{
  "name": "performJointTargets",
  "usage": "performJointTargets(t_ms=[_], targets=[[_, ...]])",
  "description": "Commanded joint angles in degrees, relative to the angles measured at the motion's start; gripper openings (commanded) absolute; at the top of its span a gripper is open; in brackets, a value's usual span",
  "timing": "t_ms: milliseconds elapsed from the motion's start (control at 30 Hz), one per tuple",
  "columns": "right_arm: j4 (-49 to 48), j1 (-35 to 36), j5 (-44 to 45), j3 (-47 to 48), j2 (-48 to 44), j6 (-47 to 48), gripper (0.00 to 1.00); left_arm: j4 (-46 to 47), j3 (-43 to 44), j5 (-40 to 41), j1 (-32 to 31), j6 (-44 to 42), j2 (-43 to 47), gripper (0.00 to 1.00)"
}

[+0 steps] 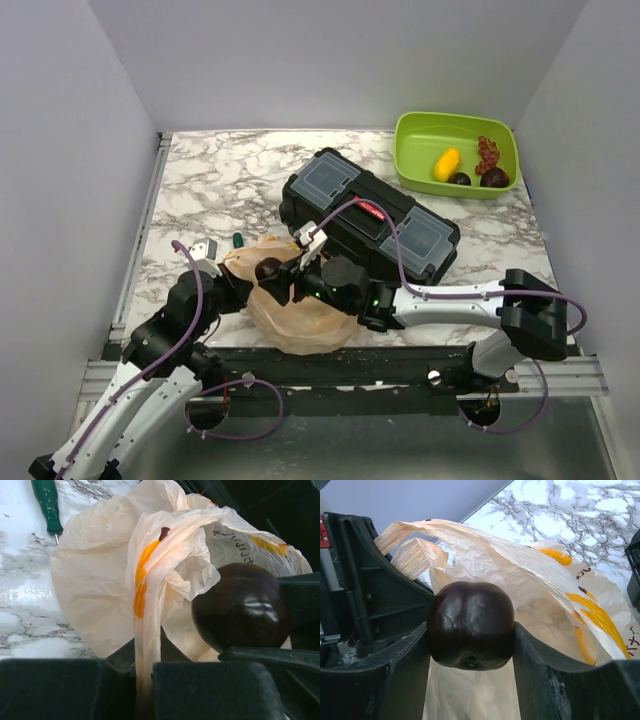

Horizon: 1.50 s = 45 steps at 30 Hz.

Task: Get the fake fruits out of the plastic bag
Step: Take out the fake fruit from the plastic bag, then move the plastic bag to the center of the board.

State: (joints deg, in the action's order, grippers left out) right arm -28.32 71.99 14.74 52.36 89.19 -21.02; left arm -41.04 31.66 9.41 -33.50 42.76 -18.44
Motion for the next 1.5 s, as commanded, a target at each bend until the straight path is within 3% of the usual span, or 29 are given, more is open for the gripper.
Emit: performJointTargets(t_ms=[0, 367, 667, 933, 1133, 1467], targets=[[2.10, -0.15, -0.85, -0.80, -4.04, -0.33, 0.07, 1.92, 2.68, 3.34, -0.12, -2.72, -1.43, 0.00], [4.12, -0.12, 1.66, 1.14, -11.60, 2.53, 0.05, 5.88, 5.25, 8.08, -0.09, -8.73, -7.31, 0.00], [5.35, -0.18, 8.53, -0.70, -16.73, 5.70, 0.05, 8.98, 9.77, 13.74, 0.73, -15.60, -16.10, 0.00], [8.43, -0.27, 16.85, -2.86, -20.32, 8.02, 0.04, 11.86, 14.56, 15.75, 7.33, -19.67, -24.12, 0.00], [8.84, -0.45, 19.63, -4.22, -23.80, 9.37, 0.04, 14.07, 15.51, 20.09, 12.32, -20.88, -24.81, 0.00], [9.62, -1.01, 21.95, -4.88, -25.22, 9.60, 0.04, 16.89, 15.60, 30.80, 14.07, -21.52, -25.30, 0.01]])
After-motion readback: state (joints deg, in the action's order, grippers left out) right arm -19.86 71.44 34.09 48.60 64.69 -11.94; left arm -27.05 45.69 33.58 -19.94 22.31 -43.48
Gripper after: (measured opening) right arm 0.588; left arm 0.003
